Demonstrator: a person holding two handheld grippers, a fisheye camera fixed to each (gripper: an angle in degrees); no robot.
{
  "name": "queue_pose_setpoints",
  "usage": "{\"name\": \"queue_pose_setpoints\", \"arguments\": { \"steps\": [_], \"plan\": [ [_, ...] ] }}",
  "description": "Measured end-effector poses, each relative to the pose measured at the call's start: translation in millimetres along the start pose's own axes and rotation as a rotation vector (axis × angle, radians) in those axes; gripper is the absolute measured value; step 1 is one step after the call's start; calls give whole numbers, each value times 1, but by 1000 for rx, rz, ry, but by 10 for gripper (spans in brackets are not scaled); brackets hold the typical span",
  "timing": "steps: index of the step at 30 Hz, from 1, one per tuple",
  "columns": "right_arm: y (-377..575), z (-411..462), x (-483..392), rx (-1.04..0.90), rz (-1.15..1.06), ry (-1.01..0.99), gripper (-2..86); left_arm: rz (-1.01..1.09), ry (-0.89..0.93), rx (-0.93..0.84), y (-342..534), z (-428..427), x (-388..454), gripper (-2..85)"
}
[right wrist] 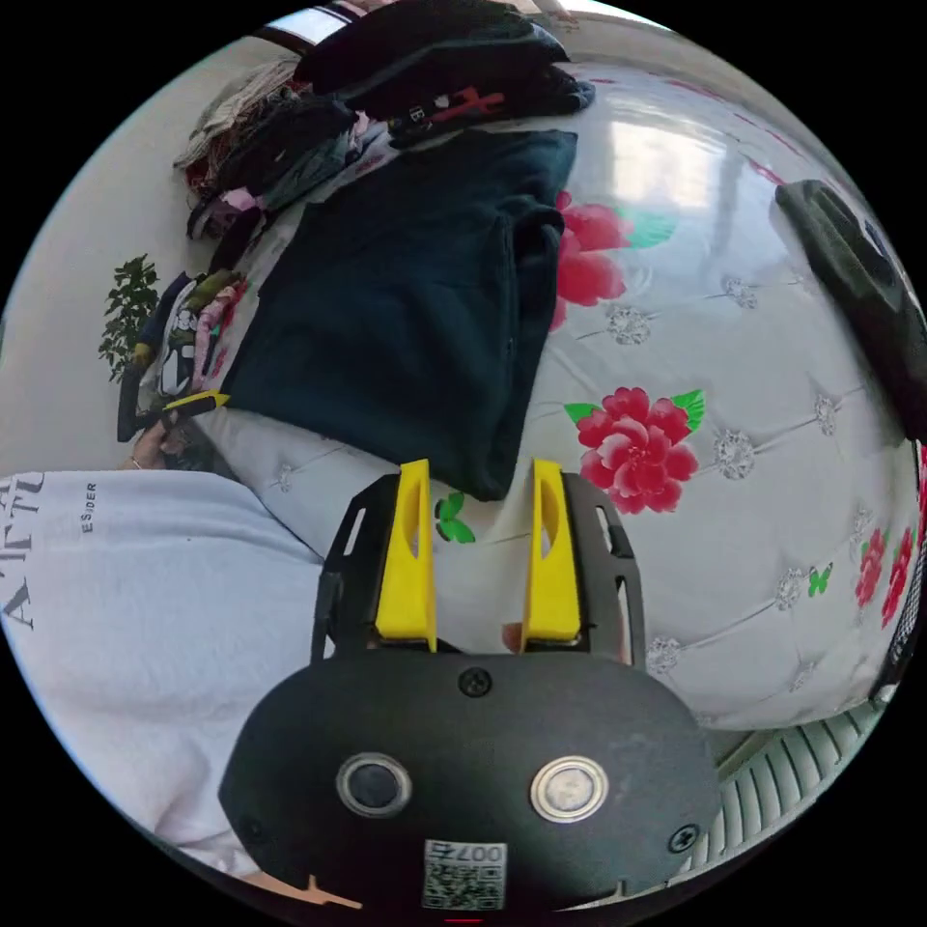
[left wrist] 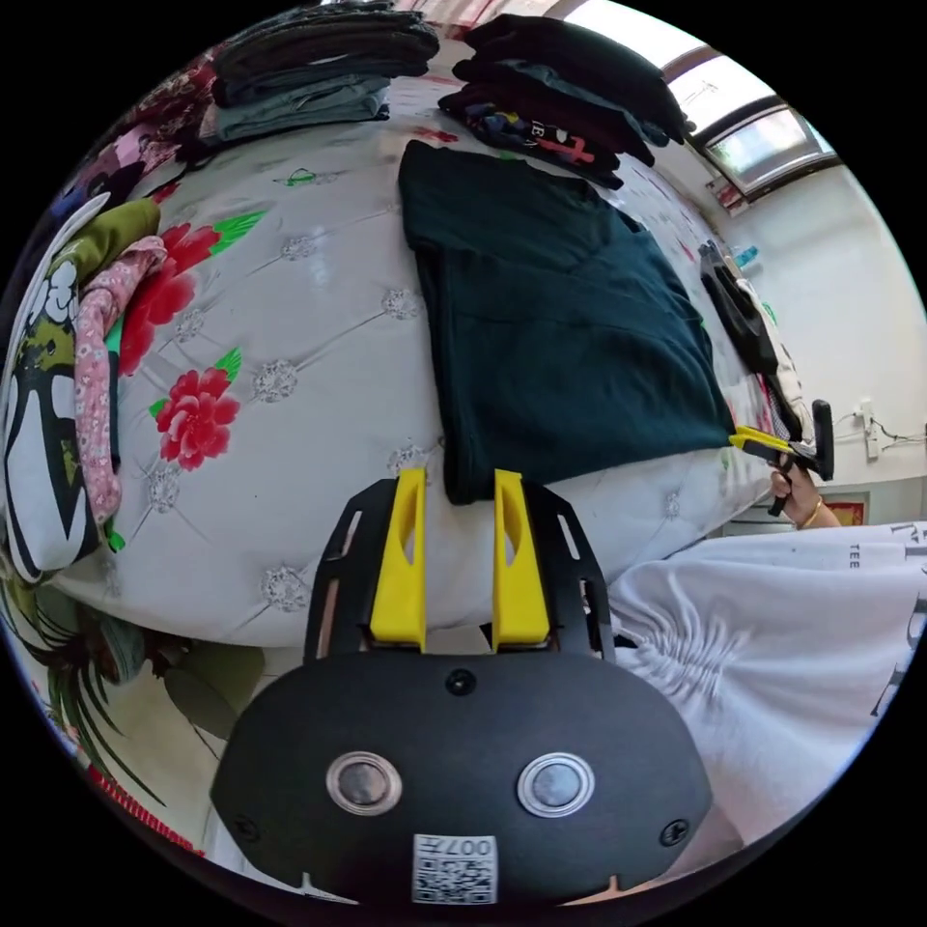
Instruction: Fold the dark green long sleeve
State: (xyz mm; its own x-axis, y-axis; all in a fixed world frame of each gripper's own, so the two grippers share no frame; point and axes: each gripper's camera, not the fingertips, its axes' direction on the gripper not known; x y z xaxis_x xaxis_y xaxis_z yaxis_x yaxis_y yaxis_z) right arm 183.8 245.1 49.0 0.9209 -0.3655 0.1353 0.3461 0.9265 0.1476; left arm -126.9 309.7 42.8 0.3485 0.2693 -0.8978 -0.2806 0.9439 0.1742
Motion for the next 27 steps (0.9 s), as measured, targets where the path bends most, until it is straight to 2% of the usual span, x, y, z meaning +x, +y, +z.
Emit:
{"name": "queue_pose_setpoints", "arguments": {
  "steps": [3, 7, 11, 13, 15, 18, 22, 24, 27],
  "plan": [
    [-16, 12, -19, -86, -104, 96, 34, 74, -119, -88, -21, 6, 13, 46],
    [-19, 9, -21, -138, -208, 99, 13, 153, -65, -131, -32, 7, 9, 7],
    [-5, -35, 23, -97, -116, -161, 4, 40, 215, -96, -20, -24, -25, -2],
    [1, -53, 49, -82, -37, -333, 3, 1, 424, -83, -11, -49, -41, -4],
    [1, -76, 84, -32, 67, -577, 3, -23, 530, -70, -12, -64, -53, -4],
    [-25, -103, 116, 63, 132, -751, 3, -55, 654, -30, -40, -79, -80, -4],
    [-100, -122, 135, 141, 117, -789, 7, -52, 683, 72, -126, -86, -120, 4],
    [-159, -125, 142, 204, 106, -716, 13, -71, 638, 115, -168, -83, -135, 16],
    [-216, -103, 151, 286, 159, -544, 33, -244, 510, 199, -221, -60, -164, 56]
  ]
}}
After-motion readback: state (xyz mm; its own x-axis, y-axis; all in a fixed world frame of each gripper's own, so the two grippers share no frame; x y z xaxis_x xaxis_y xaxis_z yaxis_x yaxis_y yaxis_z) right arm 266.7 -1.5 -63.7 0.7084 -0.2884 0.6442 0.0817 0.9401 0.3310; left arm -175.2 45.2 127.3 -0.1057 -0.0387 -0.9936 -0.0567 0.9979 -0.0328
